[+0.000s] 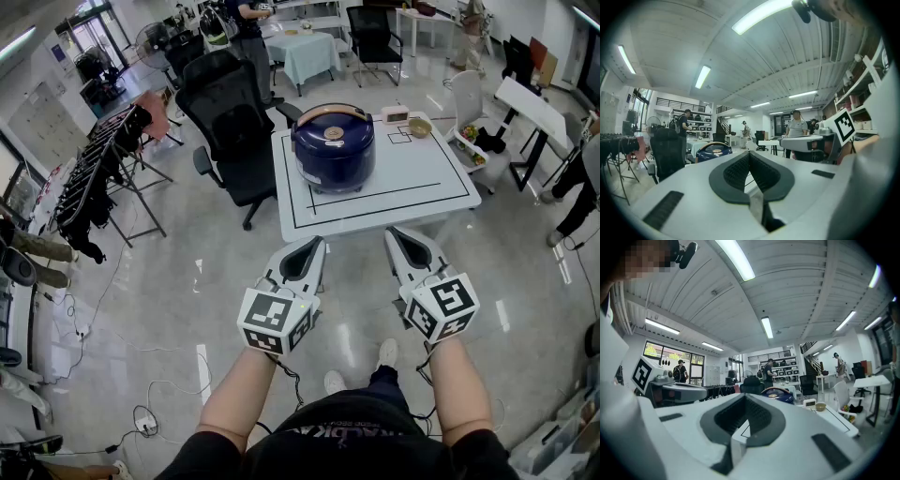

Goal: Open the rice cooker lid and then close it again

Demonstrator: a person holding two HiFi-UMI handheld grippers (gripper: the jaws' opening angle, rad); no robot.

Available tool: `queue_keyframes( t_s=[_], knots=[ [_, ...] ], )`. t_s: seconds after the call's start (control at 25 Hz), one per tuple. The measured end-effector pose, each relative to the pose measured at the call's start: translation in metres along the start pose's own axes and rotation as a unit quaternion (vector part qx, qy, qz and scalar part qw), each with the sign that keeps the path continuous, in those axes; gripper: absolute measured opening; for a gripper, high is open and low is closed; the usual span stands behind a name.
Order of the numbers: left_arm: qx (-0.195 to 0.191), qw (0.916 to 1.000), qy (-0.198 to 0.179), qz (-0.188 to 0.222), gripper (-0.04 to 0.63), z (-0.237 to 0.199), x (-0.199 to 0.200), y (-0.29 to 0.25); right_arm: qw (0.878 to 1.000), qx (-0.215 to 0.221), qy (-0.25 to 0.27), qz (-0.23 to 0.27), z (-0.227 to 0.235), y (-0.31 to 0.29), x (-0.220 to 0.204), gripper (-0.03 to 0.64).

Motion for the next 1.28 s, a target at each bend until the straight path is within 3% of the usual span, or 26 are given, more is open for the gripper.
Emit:
queue_keyframes(
  t_s=[0.44,0.64,0.72,0.84,0.88,1.28],
  knots=[
    [0.006,1.0000,-0.002,0.007,0.000,0.006,0.004,0.005,1.000,-0.009,-0.007,0.017,-0.002,0.015,0.005,0.002],
    [0.000,0.9999,-0.005,0.009,0.002,0.009,0.007,0.008,0.999,-0.018,-0.035,0.018,0.003,0.023,0.007,0.003],
    [-0.003,0.9999,-0.005,0.014,0.055,0.009,0.010,0.008,0.999,-0.011,-0.045,0.021,0.003,0.023,0.009,0.028],
    [0.005,0.9997,-0.001,0.022,0.264,0.005,0.013,0.004,0.999,-0.005,-0.040,0.028,0.006,0.023,0.013,0.164],
    [0.009,0.9997,-0.003,0.021,0.298,0.004,0.013,0.002,0.999,-0.007,-0.037,0.031,0.008,0.022,0.014,0.197],
    [0.032,0.9992,-0.019,0.016,0.325,-0.011,0.020,-0.042,0.998,-0.015,-0.040,0.050,0.068,-0.004,0.029,0.208]
  ],
)
Point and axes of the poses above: the fingertips, and each gripper's own axes: y backward along the fingers, z to its right, x out of its top, the point moved 3 cm from there along y, backward along the fingers
